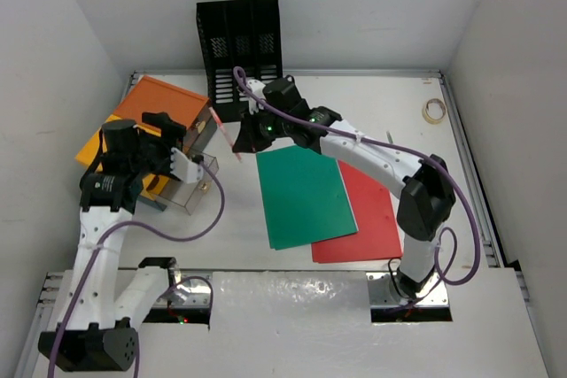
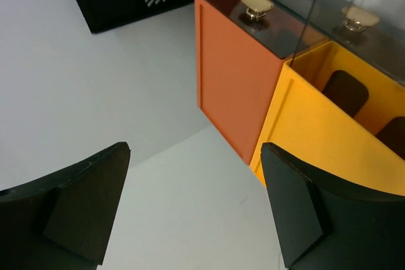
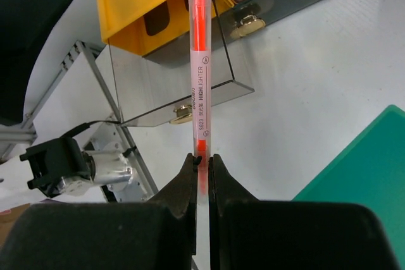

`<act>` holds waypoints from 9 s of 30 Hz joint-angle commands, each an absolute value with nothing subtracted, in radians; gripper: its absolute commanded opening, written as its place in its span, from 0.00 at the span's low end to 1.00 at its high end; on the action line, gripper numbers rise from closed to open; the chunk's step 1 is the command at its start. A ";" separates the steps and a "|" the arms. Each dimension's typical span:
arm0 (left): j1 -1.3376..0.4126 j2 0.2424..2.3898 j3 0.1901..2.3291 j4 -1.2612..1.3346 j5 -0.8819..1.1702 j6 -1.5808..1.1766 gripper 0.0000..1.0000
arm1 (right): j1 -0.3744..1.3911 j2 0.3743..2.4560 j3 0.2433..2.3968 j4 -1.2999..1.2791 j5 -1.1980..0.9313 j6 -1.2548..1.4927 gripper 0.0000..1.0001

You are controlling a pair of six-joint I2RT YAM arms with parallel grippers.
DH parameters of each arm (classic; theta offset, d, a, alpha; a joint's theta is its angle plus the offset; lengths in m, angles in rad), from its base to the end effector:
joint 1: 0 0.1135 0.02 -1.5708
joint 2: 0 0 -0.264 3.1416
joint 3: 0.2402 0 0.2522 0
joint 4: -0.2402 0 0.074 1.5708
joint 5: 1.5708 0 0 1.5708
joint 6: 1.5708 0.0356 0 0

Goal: Organize the desk

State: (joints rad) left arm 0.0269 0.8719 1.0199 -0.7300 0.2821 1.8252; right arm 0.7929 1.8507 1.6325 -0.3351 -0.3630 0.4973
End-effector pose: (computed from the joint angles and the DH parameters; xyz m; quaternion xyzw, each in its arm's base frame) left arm 0.1742 -0.0052 0.3516 0.7237 0.4901 0.3011 0.3812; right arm 0.2972 0.3197 0.3164 -0.2135 0.8367 0.4140 0.2880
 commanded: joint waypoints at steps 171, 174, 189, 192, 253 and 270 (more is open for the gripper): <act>0.551 1.069 1.115 -0.446 0.583 0.951 0.00 | 1.088 2.217 1.957 -0.310 0.126 -0.170 0.00; 0.575 1.075 1.115 -0.439 0.607 0.917 0.00 | 1.100 2.214 1.953 -0.336 0.140 -0.288 0.00; 0.612 1.071 1.131 -0.440 0.684 0.871 0.00 | 1.147 2.180 1.821 -0.288 0.260 -0.635 0.00; 0.612 1.069 1.132 -0.436 0.681 0.877 0.00 | 1.161 2.184 1.815 -0.282 0.322 -0.704 0.00; 0.739 1.447 1.031 -0.503 0.526 0.888 0.00 | 1.285 2.192 1.861 -0.006 0.480 -0.778 0.64; 0.738 1.456 1.019 -0.442 0.575 0.884 0.00 | 1.109 1.685 1.428 0.081 0.262 -0.250 0.74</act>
